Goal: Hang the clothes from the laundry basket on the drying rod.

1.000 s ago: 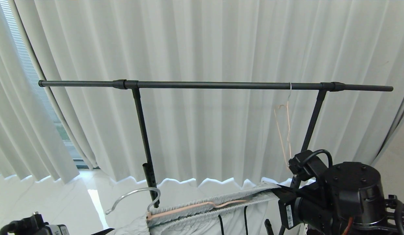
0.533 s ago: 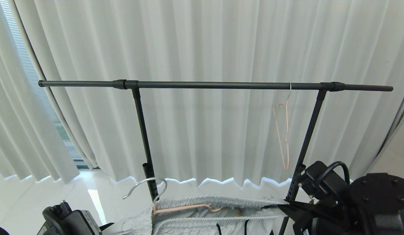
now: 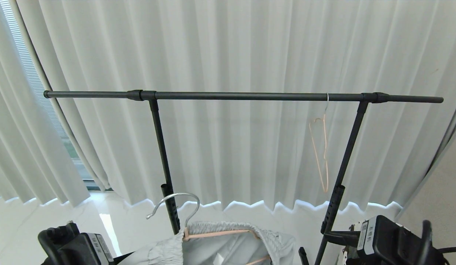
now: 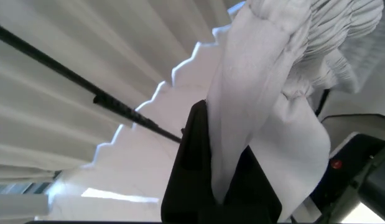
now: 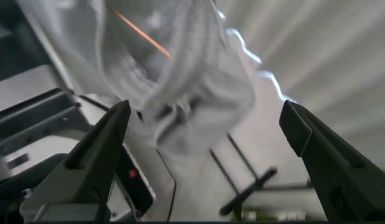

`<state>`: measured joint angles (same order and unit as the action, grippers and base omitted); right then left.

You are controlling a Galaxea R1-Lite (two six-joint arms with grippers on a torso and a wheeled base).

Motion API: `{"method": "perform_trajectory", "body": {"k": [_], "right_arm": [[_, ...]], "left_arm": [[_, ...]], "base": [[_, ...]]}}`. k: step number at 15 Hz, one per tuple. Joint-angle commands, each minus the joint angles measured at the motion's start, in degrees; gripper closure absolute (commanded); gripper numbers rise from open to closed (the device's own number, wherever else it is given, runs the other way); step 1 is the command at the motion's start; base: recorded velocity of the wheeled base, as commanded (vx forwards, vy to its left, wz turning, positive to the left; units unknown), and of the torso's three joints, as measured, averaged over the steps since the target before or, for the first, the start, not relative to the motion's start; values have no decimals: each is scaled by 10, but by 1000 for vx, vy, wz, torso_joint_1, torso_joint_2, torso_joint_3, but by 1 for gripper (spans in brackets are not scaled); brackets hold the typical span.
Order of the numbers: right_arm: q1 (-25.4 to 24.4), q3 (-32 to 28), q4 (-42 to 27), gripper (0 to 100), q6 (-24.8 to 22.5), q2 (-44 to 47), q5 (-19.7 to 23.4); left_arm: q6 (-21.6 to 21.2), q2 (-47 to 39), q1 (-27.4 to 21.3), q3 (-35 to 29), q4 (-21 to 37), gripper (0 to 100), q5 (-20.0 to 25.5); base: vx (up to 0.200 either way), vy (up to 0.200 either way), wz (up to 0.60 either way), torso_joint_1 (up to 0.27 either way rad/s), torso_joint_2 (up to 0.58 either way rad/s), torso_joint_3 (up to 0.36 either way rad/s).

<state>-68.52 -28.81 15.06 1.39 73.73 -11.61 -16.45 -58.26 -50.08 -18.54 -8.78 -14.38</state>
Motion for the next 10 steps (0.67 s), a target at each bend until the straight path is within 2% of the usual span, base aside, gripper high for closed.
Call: {"method": "perform_trajectory", "body": {"k": [1,5,6,10], "right_arm": [[8,-30,0,0,-35,8,39],[8,-80,1,0,-84,66,116],[6,-97,1,0,-108,88,150],[4,-112,1,0,-126,134,171]], "left_arm": [[-1,-1,-20,-1,-2,100,5],[-1,-4,-80,-1,-2,100,13],[-2,-4,-93,-2,-2,100,14],[-6,0,-113,-4,-3,100,13]], "base": [[0,0,0,0,0,0],[0,0,0,0,0,0],[0,0,0,0,0,0],[0,0,0,0,0,0]]}}
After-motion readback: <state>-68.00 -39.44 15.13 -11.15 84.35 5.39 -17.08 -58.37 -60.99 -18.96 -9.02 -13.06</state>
